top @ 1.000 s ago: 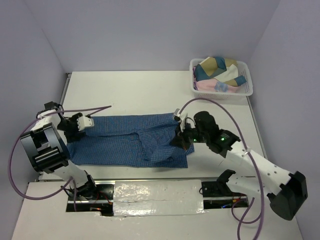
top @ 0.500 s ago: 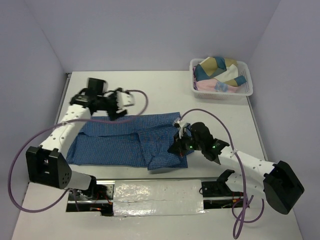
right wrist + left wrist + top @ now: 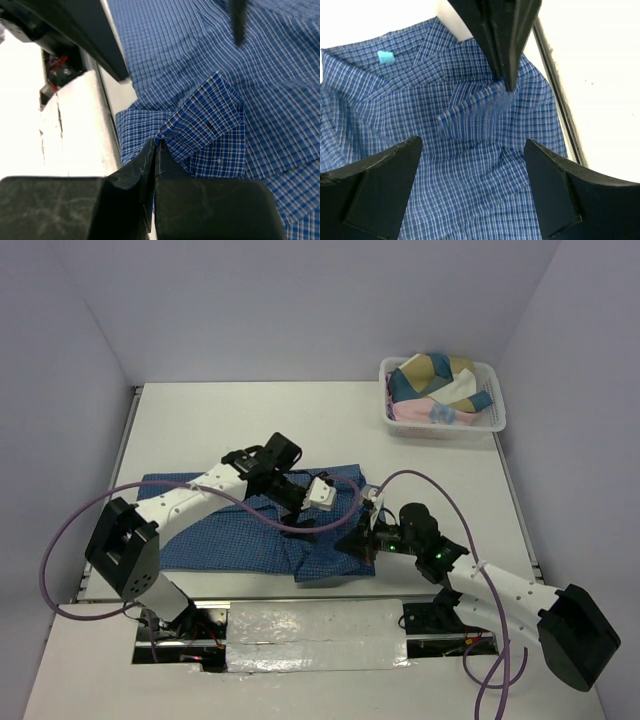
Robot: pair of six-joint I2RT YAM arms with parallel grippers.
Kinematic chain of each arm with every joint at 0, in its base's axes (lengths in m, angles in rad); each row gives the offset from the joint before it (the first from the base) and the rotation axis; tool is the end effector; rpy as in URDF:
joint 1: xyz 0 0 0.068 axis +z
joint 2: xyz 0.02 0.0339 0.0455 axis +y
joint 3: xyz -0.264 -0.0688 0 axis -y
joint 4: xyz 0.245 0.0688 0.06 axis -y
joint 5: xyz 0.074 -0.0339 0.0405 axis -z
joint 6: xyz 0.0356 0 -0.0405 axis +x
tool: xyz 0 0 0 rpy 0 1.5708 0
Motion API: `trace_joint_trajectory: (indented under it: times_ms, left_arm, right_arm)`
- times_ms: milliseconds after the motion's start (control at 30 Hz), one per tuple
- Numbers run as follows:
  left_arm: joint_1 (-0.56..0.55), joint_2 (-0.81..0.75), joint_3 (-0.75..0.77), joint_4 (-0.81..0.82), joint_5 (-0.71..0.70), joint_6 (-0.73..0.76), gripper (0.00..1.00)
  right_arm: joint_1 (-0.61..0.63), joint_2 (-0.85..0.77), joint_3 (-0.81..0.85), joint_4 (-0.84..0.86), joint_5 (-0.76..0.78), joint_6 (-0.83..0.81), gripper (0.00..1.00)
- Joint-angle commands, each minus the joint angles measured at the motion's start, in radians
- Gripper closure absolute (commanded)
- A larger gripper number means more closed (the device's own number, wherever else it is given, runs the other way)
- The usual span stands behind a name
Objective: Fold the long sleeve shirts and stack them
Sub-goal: Fold the shirt
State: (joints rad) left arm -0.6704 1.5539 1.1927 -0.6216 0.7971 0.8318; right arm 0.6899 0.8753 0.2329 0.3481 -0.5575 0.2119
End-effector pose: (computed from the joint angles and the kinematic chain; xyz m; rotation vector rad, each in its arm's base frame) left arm 0.2355 -0.2193 0.2647 1.8196 1.5106 -0.9274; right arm 0.1289 0.1308 0.1872 -0.8577 1.7837 1.1246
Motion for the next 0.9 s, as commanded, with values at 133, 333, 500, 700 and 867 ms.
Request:
trace_joint_trajectory:
  times_ms: [133, 333, 500, 700, 867]
  left_arm:
    - [-0.004, 0.106, 0.057, -0.006, 0.185, 0.097, 0.01]
    - [-0.023, 0.163, 0.039, 0.017, 0.178, 0.09, 0.01]
    - [-0.029, 0.195, 0.053, 0.054, 0.197, -0.003, 0.22]
    - [-0.029, 0.218, 0.093, -0.069, 0.199, 0.032, 0.84]
    - [-0.029, 0.181, 0.082, -0.059, 0.076, -0.06, 1.0]
  right_arm:
    - [0.014, -0.021, -0.009, 0.109, -0.087, -0.02, 1.0]
    - [0.013, -0.051, 0.006, 0.083, -0.081, -0.042, 1.0]
    - [0.014, -0.055, -0.009, 0.089, -0.049, -0.043, 1.0]
    - [0.013, -0.076, -0.006, 0.071, -0.009, -0.054, 1.0]
    - [0.013, -0.105, -0.001, 0.046, 0.054, -0.054, 0.93]
